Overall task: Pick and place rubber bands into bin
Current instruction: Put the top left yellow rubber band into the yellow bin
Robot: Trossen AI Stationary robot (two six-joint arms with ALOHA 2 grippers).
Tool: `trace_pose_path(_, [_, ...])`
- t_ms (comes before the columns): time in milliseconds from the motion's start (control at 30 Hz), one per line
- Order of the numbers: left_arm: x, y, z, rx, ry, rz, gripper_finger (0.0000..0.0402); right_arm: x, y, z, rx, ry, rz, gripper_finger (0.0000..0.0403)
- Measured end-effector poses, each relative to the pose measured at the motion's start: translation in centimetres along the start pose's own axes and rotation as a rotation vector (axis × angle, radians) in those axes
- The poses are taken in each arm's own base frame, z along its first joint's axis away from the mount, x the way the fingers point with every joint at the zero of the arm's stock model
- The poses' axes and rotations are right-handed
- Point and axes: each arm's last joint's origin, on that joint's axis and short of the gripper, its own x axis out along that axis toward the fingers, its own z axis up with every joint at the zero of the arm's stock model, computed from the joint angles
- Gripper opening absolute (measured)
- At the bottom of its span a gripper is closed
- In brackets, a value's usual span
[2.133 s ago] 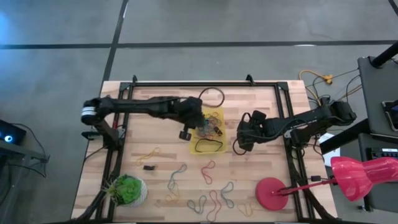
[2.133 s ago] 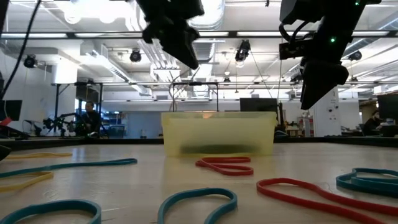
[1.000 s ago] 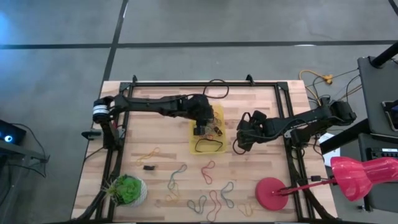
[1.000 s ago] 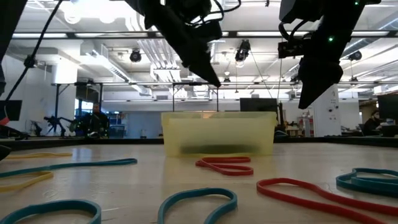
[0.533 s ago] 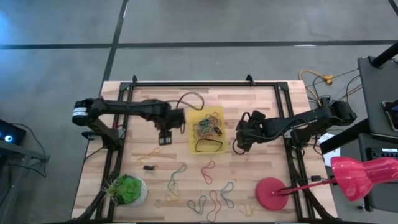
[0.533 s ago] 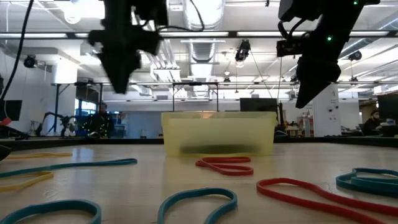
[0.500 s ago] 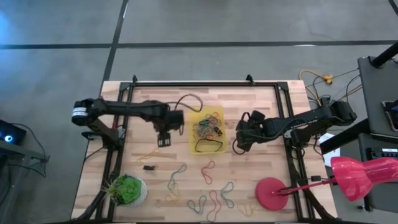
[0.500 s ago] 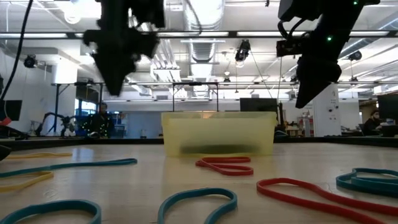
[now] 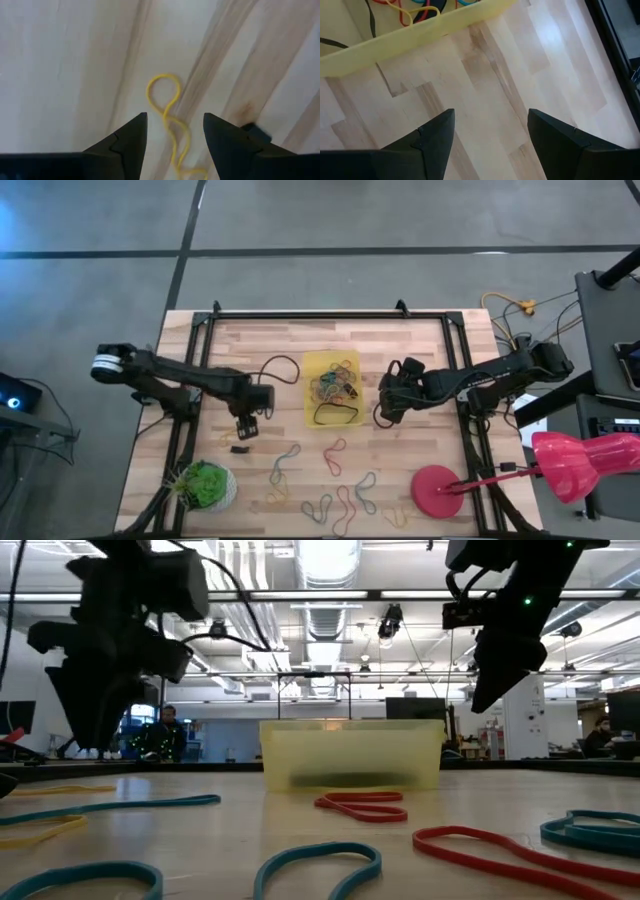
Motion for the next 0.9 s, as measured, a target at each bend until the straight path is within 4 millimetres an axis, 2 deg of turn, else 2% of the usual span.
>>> trace_pose_path(167, [0.0,0.3,-1.6,-0.007,-0.126,-0.026,0.0178,0.0,0.0,0.1,0.007,-0.010,0.005,0.0237])
trace_pose_path(367, [1.9,1.3,-3.8,-0.041,-0.089,-0.016,0.0178,0.0,0.0,0.2,0.015,-0.028,-0.012,0.0237])
trace_pose_path(600, [3.2,1.3,-3.5,-0.053,-0.175,-0.060,0.0178,0.0,0.0,0.2,0.018,-0.030,-0.014,0.0237])
trace_pose_path(900, [5.7,1.5,-4.0,-0.071,-0.089,0.024,0.0172,0.1,0.1,0.2,0.015,-0.027,-0.015,0.0237])
